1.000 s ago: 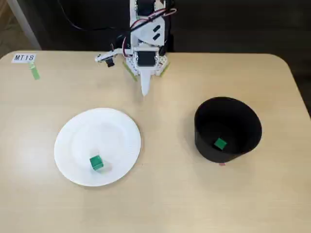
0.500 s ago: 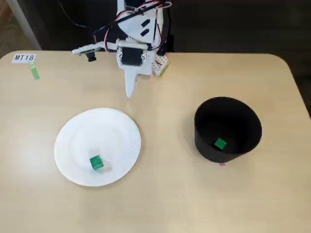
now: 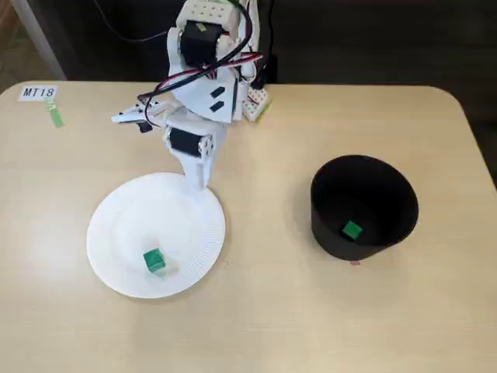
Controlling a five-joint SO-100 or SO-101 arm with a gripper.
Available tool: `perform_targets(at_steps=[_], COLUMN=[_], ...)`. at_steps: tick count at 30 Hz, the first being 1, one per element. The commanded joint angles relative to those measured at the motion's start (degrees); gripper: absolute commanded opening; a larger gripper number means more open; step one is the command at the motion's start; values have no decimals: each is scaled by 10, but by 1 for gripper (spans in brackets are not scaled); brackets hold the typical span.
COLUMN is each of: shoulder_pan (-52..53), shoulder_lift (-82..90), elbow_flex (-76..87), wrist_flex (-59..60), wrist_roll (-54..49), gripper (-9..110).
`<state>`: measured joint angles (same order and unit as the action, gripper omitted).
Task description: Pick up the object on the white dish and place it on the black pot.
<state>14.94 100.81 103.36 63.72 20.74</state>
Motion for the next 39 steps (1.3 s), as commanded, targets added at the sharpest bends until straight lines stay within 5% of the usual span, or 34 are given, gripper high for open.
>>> perform_targets(at_steps=[1,11,21,33,39], shoulder_pan=[17,31,36,56,66], shoulder_lift=[-4,-110,-428,-504,-521], elbow_flex=[-34,-110,-590,-586,-585], wrist_flex=[10,66,294,317,330], wrist_roll=[32,89,87,144,134], gripper=[0,0,0,0,15])
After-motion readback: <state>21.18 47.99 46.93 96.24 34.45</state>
